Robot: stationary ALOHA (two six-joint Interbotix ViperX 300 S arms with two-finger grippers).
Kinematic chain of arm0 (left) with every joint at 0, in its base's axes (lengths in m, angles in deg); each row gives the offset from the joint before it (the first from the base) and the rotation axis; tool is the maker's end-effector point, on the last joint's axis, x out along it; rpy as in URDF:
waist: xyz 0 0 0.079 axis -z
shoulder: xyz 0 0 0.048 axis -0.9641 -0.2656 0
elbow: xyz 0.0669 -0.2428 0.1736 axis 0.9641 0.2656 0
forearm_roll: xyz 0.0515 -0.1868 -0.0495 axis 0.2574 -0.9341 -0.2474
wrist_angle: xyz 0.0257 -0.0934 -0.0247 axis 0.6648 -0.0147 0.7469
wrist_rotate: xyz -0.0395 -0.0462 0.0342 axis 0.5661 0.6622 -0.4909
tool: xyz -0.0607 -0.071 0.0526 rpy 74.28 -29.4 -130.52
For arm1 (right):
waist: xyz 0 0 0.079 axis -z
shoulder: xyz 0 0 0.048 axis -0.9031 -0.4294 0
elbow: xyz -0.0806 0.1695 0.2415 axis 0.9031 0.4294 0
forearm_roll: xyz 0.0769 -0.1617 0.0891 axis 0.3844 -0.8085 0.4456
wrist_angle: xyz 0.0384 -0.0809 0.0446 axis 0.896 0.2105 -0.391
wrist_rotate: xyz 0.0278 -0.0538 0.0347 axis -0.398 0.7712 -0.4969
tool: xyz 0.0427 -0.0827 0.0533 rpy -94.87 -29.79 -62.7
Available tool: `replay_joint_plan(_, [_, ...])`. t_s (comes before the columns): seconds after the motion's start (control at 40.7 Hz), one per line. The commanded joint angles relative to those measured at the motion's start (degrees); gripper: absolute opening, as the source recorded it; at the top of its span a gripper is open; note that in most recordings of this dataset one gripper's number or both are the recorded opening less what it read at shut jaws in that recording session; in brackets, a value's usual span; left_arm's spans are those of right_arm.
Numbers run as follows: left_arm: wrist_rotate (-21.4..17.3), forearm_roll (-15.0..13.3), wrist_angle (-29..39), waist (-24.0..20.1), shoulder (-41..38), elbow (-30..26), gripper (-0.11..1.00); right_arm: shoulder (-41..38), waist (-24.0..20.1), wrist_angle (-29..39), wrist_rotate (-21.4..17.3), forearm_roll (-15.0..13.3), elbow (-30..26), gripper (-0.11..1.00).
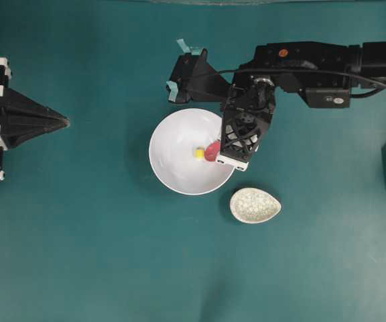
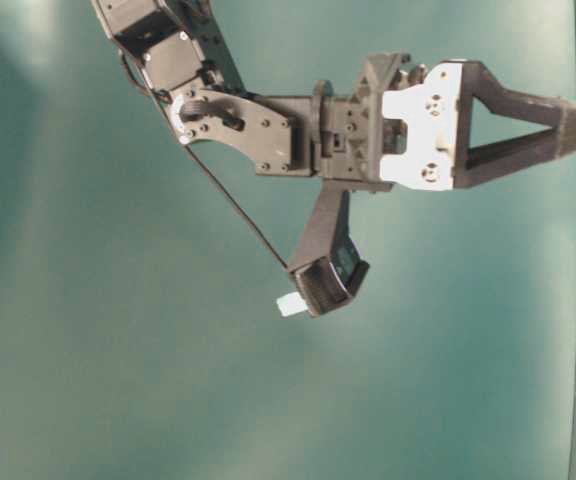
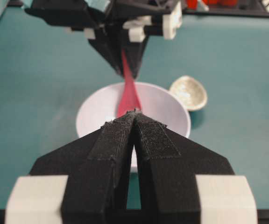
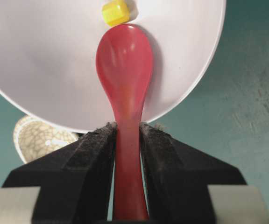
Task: Scoop the yellow hexagonal prism block from the bowl with a spoon using the right arm.
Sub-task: 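Lower the spoon into the bowl and push it under the yellow block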
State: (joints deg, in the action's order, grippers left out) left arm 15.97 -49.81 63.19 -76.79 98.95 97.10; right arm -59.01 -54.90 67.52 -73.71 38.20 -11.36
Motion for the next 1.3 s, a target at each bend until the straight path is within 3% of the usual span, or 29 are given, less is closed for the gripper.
replay_joint_plan(0.0, [-0.09,0.18,-0.7,-0.18,-0.18,-1.14,0.0,0.44,-0.35,-0.62,0.0,-0.09,-1.41,0.24])
replay_joint_plan(1.277, [0.26,0.18,-0.7,-0.09,-0.18,-1.23,0.0,-1.49,-1.32,-16.26,2.29,-0.18,-1.32,0.24])
